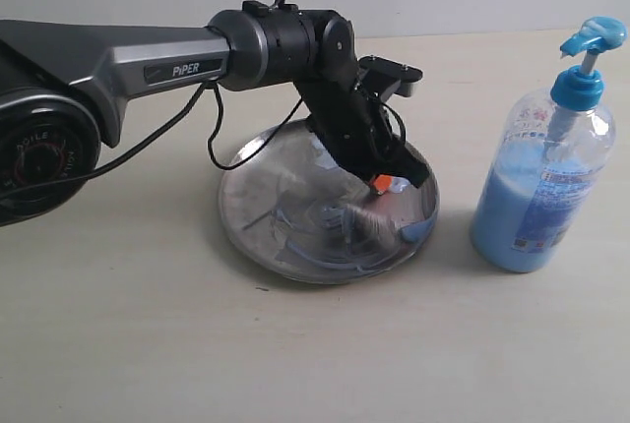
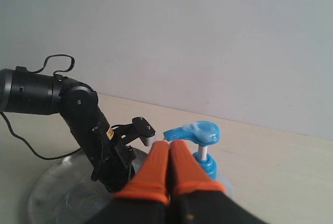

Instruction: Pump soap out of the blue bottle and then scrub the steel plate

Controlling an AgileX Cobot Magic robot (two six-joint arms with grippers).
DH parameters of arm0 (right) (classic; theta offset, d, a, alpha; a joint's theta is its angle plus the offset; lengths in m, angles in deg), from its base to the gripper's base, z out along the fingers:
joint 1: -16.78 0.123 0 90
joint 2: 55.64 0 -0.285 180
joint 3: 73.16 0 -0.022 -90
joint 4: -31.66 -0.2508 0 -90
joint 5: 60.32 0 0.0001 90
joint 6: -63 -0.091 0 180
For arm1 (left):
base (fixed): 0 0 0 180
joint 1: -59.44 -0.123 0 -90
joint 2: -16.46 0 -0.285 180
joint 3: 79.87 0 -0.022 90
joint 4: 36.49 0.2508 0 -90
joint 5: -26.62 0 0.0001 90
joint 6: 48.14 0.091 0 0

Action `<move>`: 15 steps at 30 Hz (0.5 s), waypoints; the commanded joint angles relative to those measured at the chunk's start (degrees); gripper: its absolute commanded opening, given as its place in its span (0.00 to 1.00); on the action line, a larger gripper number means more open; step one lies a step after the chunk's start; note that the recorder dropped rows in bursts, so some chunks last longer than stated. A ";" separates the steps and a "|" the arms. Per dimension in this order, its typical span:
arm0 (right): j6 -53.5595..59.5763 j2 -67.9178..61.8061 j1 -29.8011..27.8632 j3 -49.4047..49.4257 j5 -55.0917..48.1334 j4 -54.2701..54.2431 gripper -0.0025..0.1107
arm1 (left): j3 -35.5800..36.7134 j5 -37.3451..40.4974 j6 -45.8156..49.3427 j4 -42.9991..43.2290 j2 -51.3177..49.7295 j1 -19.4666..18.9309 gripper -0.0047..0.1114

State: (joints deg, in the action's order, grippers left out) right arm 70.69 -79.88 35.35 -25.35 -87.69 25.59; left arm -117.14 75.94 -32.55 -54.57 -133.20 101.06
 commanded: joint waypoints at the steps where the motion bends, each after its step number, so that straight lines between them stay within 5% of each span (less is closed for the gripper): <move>1: -0.21 0.41 0.09 0.42 0.33 0.00 0.02 | 0.34 0.47 -0.17 -1.25 0.87 0.05 0.04; 15: -0.21 0.41 0.09 0.42 0.33 0.00 0.02 | 0.34 -4.98 0.31 -9.64 -0.61 0.05 0.04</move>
State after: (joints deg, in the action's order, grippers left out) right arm 70.69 -79.88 35.35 -25.35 -87.69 25.59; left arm -117.06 73.04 -32.55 -62.69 -133.33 101.06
